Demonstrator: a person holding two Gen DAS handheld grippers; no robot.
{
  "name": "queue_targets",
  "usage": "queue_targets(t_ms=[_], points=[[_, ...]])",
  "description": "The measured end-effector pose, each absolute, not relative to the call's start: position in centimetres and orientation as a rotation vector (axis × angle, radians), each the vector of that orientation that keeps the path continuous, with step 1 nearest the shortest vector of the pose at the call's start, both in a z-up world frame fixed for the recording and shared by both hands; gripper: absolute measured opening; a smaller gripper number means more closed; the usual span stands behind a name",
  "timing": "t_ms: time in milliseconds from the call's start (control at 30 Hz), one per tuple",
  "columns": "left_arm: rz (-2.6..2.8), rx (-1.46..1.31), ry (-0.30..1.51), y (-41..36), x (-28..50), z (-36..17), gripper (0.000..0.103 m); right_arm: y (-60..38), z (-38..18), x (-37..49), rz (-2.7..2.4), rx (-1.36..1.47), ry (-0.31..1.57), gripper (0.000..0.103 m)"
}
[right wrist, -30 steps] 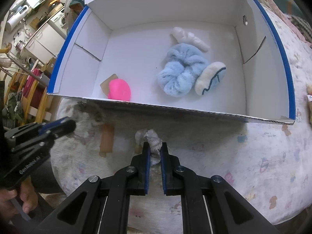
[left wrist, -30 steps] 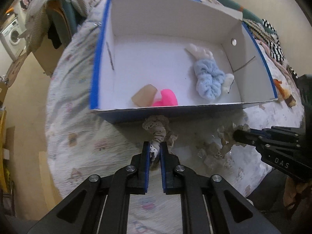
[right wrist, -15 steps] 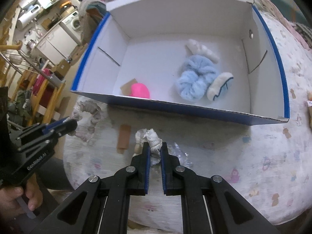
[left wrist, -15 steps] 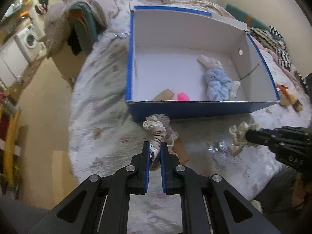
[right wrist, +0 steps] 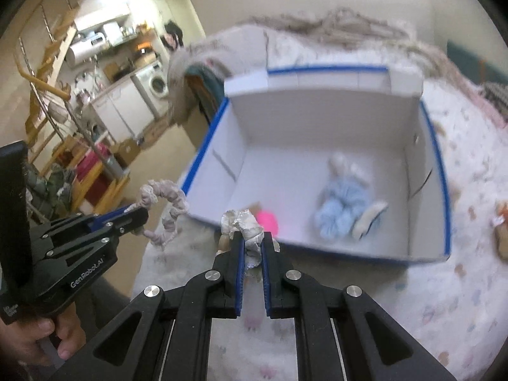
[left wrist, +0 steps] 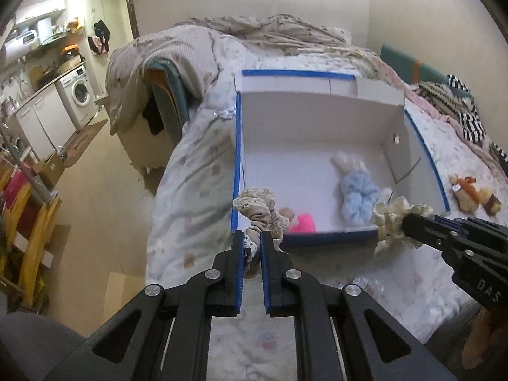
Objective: Organize soft objects
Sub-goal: 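Lift and carry both scrunchies over the box with both tools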
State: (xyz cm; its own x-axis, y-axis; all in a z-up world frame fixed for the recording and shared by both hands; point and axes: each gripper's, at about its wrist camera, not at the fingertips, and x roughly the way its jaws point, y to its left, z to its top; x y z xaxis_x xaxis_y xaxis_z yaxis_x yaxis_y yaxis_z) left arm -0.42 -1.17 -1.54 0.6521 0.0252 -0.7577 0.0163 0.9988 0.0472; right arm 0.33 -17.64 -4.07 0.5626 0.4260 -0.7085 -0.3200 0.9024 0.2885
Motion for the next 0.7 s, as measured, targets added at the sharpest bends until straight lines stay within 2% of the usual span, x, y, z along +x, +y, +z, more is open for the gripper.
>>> queue_targets(t_ms=[300,700], points=[[0.034,0.058,0.809,-1.6,2.9,0.7,0.009,-18.7,-0.6,0.3,0.359,0.119,0.674,0.012],[0.005,0.061,0.812,-2.8,8.5,0.8,0.009,-21.1,-0.4,4.9,0.259,0.150,0.678,0.012]])
